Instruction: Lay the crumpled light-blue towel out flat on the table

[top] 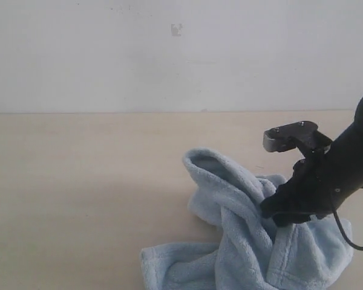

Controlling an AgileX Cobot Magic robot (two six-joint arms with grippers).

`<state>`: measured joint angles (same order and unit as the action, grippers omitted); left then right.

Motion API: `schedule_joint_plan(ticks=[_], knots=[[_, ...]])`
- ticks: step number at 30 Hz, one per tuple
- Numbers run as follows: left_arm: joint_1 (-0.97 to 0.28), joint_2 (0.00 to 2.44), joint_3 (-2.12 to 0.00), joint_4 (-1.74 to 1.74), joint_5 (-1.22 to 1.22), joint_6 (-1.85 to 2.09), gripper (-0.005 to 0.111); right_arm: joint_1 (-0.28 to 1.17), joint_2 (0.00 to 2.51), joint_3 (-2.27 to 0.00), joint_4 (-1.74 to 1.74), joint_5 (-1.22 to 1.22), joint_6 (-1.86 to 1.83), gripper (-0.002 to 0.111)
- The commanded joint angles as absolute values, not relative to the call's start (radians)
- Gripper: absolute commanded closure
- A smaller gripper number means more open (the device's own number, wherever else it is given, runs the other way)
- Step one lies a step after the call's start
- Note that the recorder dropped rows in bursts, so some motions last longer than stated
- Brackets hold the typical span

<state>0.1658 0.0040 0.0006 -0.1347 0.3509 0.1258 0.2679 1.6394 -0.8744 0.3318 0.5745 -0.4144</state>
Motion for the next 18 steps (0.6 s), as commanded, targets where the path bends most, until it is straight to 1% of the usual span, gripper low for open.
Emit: schedule_joint_plan(ticks=[1, 6, 12, 16, 18], knots=[[0.166, 0.000, 0.000, -0.134, 0.345, 0.130, 0.103, 0.280, 1.653, -0.895, 0.338, 0.565, -0.405, 0.108], [0.166, 0.000, 0.000, -0.134, 0.345, 0.130, 0.103, 0.280, 1.557, -0.996, 0.351, 0.674, -0.388, 0.108], [0.166, 0.000, 0.000, -0.134, 0.344, 0.130, 0.103, 0.280, 1.355, -1.101, 0.305, 0.881, -0.456, 0.108], [0.166, 0.000, 0.000, -0.134, 0.344, 0.130, 0.103, 0.278, 1.234, -1.092, 0.204, 0.864, -0.451, 0.108], [0.166, 0.000, 0.000, -0.134, 0.344, 0.130, 0.103, 0.276, 1.220, -1.070, 0.081, 0.753, -0.418, 0.108]])
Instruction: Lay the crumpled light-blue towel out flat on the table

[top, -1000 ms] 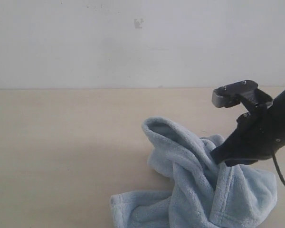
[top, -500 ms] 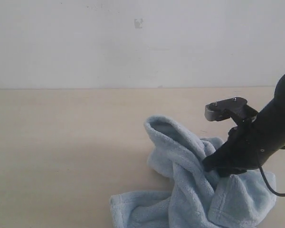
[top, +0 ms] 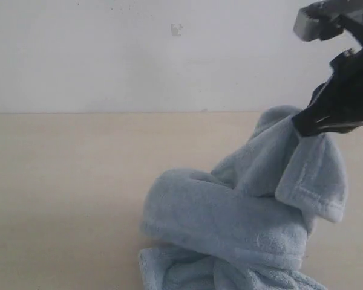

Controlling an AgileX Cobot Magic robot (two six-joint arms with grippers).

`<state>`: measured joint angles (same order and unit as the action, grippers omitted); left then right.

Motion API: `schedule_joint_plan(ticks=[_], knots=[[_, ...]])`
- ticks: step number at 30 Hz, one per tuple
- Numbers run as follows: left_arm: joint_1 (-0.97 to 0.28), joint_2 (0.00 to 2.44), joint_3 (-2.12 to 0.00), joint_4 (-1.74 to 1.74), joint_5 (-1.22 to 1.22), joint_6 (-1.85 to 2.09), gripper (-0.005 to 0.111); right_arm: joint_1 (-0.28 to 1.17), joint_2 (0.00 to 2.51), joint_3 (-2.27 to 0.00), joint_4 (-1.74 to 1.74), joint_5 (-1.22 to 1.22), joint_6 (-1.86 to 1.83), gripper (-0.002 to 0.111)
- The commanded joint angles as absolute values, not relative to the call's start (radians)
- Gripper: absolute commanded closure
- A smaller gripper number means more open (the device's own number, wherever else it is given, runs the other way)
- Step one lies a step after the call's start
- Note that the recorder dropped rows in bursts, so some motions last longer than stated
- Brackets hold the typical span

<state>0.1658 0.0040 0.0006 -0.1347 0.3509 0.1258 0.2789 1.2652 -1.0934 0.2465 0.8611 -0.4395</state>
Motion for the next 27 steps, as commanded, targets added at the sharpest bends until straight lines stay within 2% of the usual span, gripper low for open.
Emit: schedule_joint_plan(ticks=[1, 4, 8, 16, 20, 23, 27], knots=[[0.166, 0.000, 0.000, -0.134, 0.344, 0.130, 0.103, 0.270, 1.226, -1.050, 0.008, 0.658, -0.351, 0.108], [0.166, 0.000, 0.000, -0.134, 0.344, 0.130, 0.103, 0.203, 1.298, -0.974, -0.264, 0.423, 0.007, 0.108], [0.166, 0.000, 0.000, -0.134, 0.344, 0.130, 0.103, 0.095, 1.443, -0.892, -0.506, 0.368, 0.425, 0.108], [0.166, 0.000, 0.000, -0.134, 0.339, 0.130, 0.103, -0.009, 1.639, -0.860, -0.511, 0.308, 0.609, 0.108], [0.166, 0.000, 0.000, -0.138, 0.289, 0.130, 0.103, -0.124, 1.685, -0.860, -0.511, 0.293, 0.798, 0.108], [0.166, 0.000, 0.000, -0.291, 0.275, 0.120, 0.103, -0.218, 1.687, -0.845, -0.511, 0.264, 0.934, 0.108], [0.166, 0.000, 0.000, -0.423, 0.251, 0.120, 0.103, -0.248, 1.685, -0.808, -0.465, 0.175, 0.947, 0.108]])
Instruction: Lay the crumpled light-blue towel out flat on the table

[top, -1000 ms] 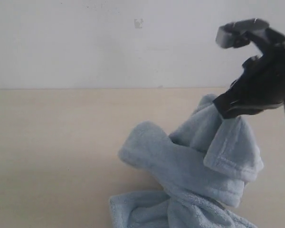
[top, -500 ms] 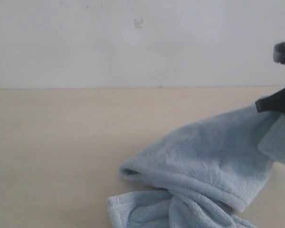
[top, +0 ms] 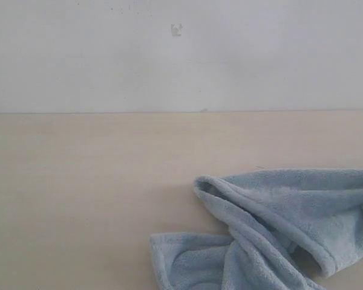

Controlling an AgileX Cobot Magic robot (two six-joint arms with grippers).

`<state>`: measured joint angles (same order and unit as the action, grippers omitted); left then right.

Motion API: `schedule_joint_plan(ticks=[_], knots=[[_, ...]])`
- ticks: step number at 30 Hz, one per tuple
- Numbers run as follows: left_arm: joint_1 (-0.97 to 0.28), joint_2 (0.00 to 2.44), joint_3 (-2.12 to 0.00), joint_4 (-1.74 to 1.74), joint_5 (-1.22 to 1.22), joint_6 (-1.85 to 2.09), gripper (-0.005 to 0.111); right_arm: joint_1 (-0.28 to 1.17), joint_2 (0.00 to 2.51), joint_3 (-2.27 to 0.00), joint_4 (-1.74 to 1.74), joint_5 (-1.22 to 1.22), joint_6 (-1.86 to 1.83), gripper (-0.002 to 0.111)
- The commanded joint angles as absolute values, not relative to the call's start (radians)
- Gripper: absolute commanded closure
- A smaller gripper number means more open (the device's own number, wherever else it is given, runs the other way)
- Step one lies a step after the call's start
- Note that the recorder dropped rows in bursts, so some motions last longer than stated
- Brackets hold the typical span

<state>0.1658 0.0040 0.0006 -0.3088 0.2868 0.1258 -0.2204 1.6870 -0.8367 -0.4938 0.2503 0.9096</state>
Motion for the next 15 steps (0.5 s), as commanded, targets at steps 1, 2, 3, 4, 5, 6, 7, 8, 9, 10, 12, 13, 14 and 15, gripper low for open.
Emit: schedule_joint_plan(ticks=[1, 2, 3, 4, 5, 6, 7, 8, 9, 10, 12, 13, 14, 15], knots=[[0.166, 0.000, 0.000, -0.445, 0.236, 0.120, 0.103, -0.246, 1.685, -0.797, -0.459, 0.143, 0.944, 0.108], [0.166, 0.000, 0.000, -0.484, 0.221, 0.120, 0.103, -0.239, 1.685, -0.790, -0.460, 0.118, 0.934, 0.108], [0.166, 0.000, 0.000, -0.553, 0.195, 0.120, 0.103, -0.233, 1.685, -0.788, -0.460, 0.115, 0.918, 0.108], [0.166, 0.000, 0.000, -0.637, 0.170, 0.120, 0.103, -0.227, 1.685, -0.788, -0.460, 0.115, 0.886, 0.108], [0.166, 0.000, 0.000, -0.706, 0.147, 0.120, 0.103, -0.217, 1.685, -0.788, -0.460, 0.110, 0.845, 0.108], [0.166, 0.000, 0.000, -0.766, 0.122, 0.120, 0.103, -0.209, 1.685, -0.788, -0.460, 0.110, 0.814, 0.108], [0.166, 0.000, 0.000, -0.828, 0.065, 0.120, 0.103, -0.199, 1.685, -0.788, -0.460, 0.108, 0.794, 0.108], [0.166, 0.000, 0.000, -0.852, 0.018, 0.120, 0.103, -0.191, 1.685, -0.788, -0.460, 0.103, 0.784, 0.108], [0.166, 0.000, 0.000, -0.857, -0.045, 0.120, 0.103, -0.186, 1.685, -0.788, -0.460, 0.101, 0.771, 0.108], [0.166, 0.000, 0.000, -0.857, -0.110, 0.120, 0.103, -0.179, 1.685, -0.788, -0.460, 0.099, 0.766, 0.108], [0.166, 0.000, 0.000, -0.857, -0.235, 0.120, 0.103, -0.176, 1.685, -0.788, -0.458, 0.101, 0.750, 0.106], [0.166, 0.000, 0.000, -0.857, -0.308, 0.125, 0.103, -0.176, 1.685, -0.788, -0.458, 0.105, 0.750, 0.104], [0.166, 0.000, 0.000, -0.857, -0.377, 0.124, 0.103, -0.176, 1.685, -0.788, -0.458, 0.110, 0.750, 0.099], [0.166, 0.000, 0.000, -0.857, -0.445, 0.124, 0.103, -0.176, 1.685, -0.788, -0.458, 0.116, 0.750, 0.094]])
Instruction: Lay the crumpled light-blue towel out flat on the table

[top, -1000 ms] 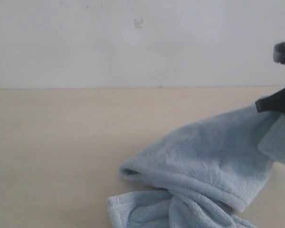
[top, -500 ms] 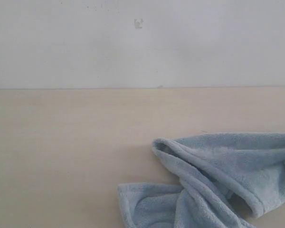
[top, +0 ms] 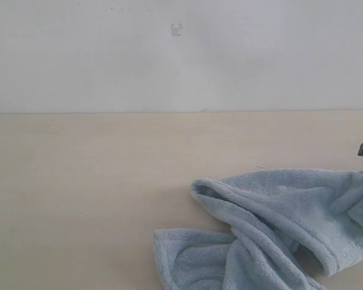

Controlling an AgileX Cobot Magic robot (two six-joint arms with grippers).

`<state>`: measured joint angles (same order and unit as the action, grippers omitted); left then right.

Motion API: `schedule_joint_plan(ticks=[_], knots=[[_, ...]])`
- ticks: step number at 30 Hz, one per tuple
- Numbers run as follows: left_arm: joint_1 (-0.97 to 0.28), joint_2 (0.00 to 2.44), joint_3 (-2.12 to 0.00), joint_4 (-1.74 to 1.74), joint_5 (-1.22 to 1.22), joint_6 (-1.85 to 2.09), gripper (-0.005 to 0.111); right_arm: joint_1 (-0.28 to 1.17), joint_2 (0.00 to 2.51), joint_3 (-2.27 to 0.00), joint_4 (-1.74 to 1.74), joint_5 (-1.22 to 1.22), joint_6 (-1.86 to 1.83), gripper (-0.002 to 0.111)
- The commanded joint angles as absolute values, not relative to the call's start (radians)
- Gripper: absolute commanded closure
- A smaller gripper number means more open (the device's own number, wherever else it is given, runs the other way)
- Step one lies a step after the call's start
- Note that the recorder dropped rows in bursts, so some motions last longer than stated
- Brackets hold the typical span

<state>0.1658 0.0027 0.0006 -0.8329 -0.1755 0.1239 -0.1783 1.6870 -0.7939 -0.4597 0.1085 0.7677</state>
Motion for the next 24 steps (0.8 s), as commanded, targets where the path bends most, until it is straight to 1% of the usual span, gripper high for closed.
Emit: schedule_joint_plan(ticks=[1, 4, 6, 11, 15, 17, 20, 24], knots=[[0.166, 0.000, 0.000, -0.857, -0.507, 0.124, 0.103, -0.176, 1.685, -0.788, -0.458, 0.119, 0.750, 0.089], [0.166, 0.000, 0.000, -0.857, -0.569, 0.138, 0.103, -0.166, 1.677, -0.788, -0.447, 0.162, 0.760, 0.070], [0.166, 0.008, 0.000, -0.846, -0.560, 0.138, 0.103, -0.150, 1.654, -0.788, -0.434, 0.177, 0.770, 0.064], [0.154, 0.051, 0.000, -0.693, -0.526, 0.089, 0.103, -0.101, 1.513, -0.795, -0.429, 0.169, 0.770, 0.062], [0.154, 0.128, -0.028, -0.486, -0.526, -0.117, 0.103, -0.064, 1.345, -0.802, -0.429, 0.169, 0.770, 0.062], [0.140, 0.203, -0.046, -0.299, -0.529, -0.272, 0.103, -0.034, 1.277, -0.802, -0.429, 0.184, 0.770, 0.062], [0.080, 0.360, -0.089, 0.049, -0.558, -0.438, 0.103, 0.070, 1.199, -0.802, -0.429, 0.269, 0.661, 0.062], [0.001, 0.653, -0.185, 0.424, -0.688, -0.492, 0.103, 0.279, 1.168, -0.802, -0.392, 0.457, 0.360, 0.062]])
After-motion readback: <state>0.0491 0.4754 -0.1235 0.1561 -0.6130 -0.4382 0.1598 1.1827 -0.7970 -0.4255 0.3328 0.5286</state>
